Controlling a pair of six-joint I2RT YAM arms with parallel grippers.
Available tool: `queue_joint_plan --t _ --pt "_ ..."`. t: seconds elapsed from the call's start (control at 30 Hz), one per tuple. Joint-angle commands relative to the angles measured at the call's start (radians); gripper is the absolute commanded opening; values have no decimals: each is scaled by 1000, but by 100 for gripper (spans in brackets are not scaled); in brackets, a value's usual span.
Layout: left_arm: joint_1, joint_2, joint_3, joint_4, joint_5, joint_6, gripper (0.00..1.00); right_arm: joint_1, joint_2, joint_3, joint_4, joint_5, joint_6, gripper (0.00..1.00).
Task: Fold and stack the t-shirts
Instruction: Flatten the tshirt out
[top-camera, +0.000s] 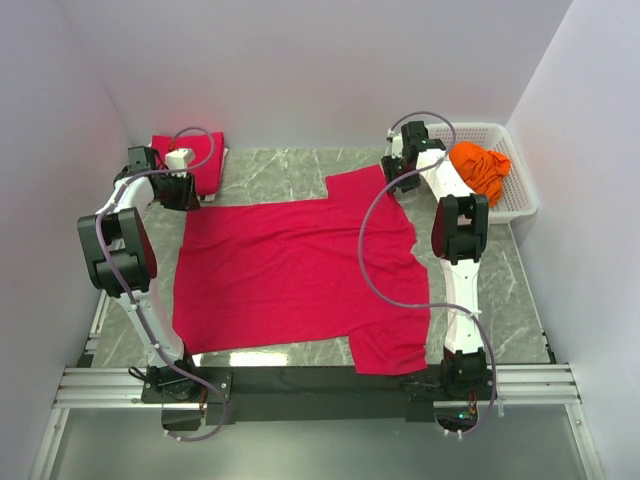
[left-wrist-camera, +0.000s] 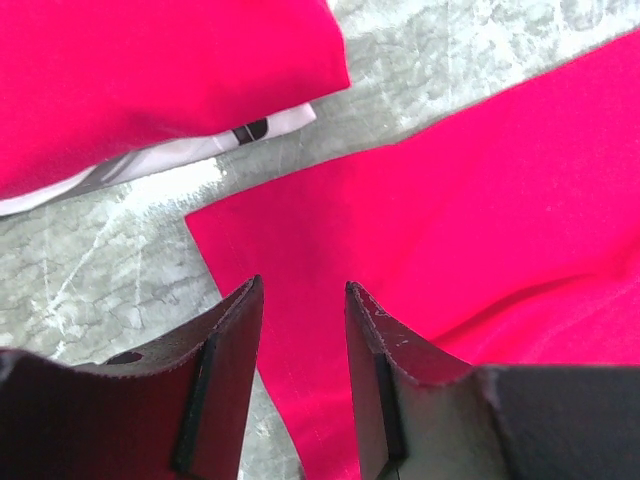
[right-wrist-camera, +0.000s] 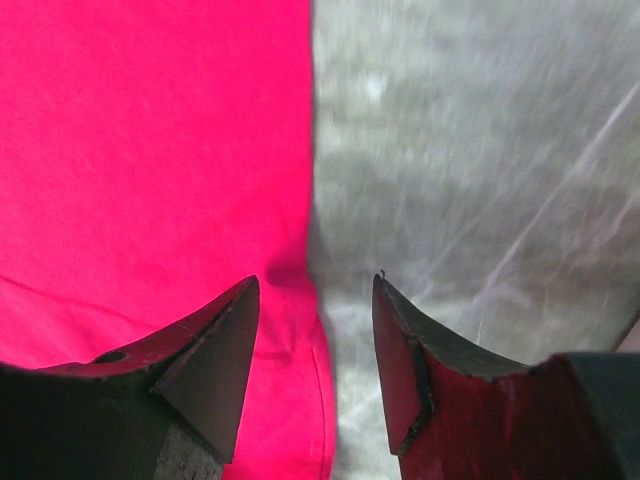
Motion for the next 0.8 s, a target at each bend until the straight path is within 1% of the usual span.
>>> queue_joint_plan --t 0.0,0.13,0.27,0.43,0.53,0.57,0.63,0.67,0.73,0.77 --pt "8 17 3 39 -7 -6 45 1 30 63 56 -33 23 56" --pt "10 42 20 48 -5 -14 44 -1 40 63 92 -48 39 56" --pt "11 71 50 59 -2 -29 45 1 76 98 112 -71 56 58" --pt "11 106 83 47 -25 -25 45 4 103 117 93 -59 31 58" --pt "10 114 80 64 -39 -18 46 2 110 114 87 -59 20 47" --pt "11 118 86 65 -47 -18 46 4 113 117 84 -65 19 37" --pt "10 135 93 73 -53 -29 46 2 113 118 78 -84 7 27" --pt "10 138 96 84 -50 -32 47 4 113 118 76 -91 1 15" --pt "7 151 100 93 -48 -34 48 2 111 115 79 -96 -6 0" --pt "7 155 104 99 -59 -35 48 2 108 112 81 -99 -6 0"
